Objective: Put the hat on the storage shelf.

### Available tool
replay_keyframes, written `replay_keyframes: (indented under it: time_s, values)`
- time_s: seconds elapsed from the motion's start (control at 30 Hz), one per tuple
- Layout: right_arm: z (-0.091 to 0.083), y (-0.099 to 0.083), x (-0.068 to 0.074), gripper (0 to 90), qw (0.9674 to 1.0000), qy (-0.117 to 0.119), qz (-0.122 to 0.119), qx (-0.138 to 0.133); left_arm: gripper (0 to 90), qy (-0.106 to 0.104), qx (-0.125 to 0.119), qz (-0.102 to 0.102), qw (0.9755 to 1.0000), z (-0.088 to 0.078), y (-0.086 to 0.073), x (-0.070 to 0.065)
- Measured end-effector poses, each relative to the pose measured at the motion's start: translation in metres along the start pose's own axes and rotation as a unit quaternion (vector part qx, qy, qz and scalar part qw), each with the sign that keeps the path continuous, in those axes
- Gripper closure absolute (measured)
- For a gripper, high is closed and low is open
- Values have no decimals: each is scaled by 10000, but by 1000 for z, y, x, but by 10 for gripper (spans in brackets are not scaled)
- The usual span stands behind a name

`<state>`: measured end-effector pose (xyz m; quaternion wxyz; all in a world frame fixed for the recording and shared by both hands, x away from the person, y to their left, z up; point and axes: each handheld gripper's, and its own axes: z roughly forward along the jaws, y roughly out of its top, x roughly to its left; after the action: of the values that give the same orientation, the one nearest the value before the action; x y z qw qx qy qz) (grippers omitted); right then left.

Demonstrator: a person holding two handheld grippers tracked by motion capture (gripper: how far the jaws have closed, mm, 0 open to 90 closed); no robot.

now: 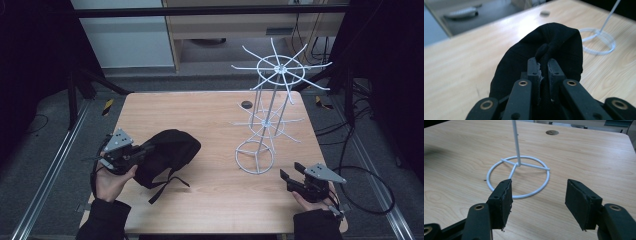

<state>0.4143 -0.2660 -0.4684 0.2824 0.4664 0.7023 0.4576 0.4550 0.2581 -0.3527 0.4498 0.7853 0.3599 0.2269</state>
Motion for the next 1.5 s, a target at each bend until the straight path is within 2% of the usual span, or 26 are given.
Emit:
replay_keyframes:
  time_s: [0.07, 0.17, 0.23, 0.3, 0.33, 0.37, 0.4, 0.43, 0.47, 0.57, 0.6, 0.63, 0.7, 0.73, 0.77, 0.97, 1.0, 1.03, 1.07, 1.17, 1.27, 1.3, 1.4, 1.5]
  values:
    - [1, -1, -2, 374, 10000, -35, 40, 7, 831, -28, -239, 63, 9997, -12, 18, -5]
    - [2, -3, -4, 363, 10000, -71, 47, 8, 832, -52, -472, 119, 9988, -25, 38, -9]
    - [2, -3, -4, 361, 10000, -81, 41, 4, 832, -61, -544, 132, 9984, -29, 45, -10]
    - [3, -3, -4, 357, 10000, -86, 27, 3, 833, -103, -708, 163, 9973, -39, 58, -13]
    - [3, -3, -4, 356, 10000, -91, 33, 14, 833, -144, -788, 226, 9965, -46, 70, -17]
    - [3, -3, -4, 355, 10000, -94, 26, 15, 834, -144, -788, 226, 9965, -46, 70, -17]
    - [4, -4, -4, 355, 9999, -104, 4, 9, 834, -140, -846, 356, 9957, -52, 81, -21]
    - [4, -4, -4, 355, 9999, -104, 4, 9, 834, -140, -846, 356, 9957, -52, 81, -21]
    - [4, -4, -5, 353, 9999, -117, 6, 17, 834, -141, -899, 473, 9947, -58, 94, -26]
    - [4, -4, -5, 351, 9999, -147, -9, 25, 835, -216, -954, 503, 9939, -65, 110, -32]
    - [4, -4, -5, 351, 9999, -147, -9, 25, 835, -216, -954, 503, 9939, -65, 110, -32]
    - [4, -4, -6, 350, 9999, -149, -6, 7, 835, -245, -1002, 550, 9931, -69, 122, -36]
    - [4, -4, -6, 351, 9999, -148, -6, 2, 835, -247, -1015, 558, 9930, -70, 126, -37]
    - [4, -4, -6, 350, 9999, -143, -19, -4, 836, -258, -1082, 589, 9920, -74, 137, -40]
    - [4, -4, -6, 350, 9999, -143, -14, -6, 836, -258, -1082, 589, 9920, -74, 137, -40]
    - [5, -4, -6, 350, 9999, -138, -42, 15, 836, -419, -1391, 561, 9878, -89, 157, -48]
    - [5, -4, -6, 349, 9999, -141, -45, 13, 836, -444, -1460, 586, 9865, -93, 163, -52]
    - [5, -4, -6, 349, 9999, -141, -45, 13, 836, -444, -1460, 586, 9865, -93, 163, -52]
    - [5, -5, -6, 349, 9999, -143, -33, 23, 836, -466, -1538, 609, 9851, -96, 168, -57]
    - [5, -5, -6, 349, 9999, -144, -28, 28, 836, -490, -1645, 613, 9833, -100, 176, -63]
    - [5, -5, -6, 347, 9999, -144, -33, 27, 837, -521, -1758, 614, 9811, -101, 186, -71]
    - [5, -5, -6, 347, 9999, -144, -33, 27, 836, -521, -1758, 614, 9811, -101, 186, -71]
    - [5, -5, -6, 347, 9999, -142, -32, 26, 836, -615, -1924, 640, 9773, -100, 197, -83]
    - [5, -5, -6, 347, 9999, -140, -40, 28, 836, -660, -1949, 704, 9761, -95, 202, -94]
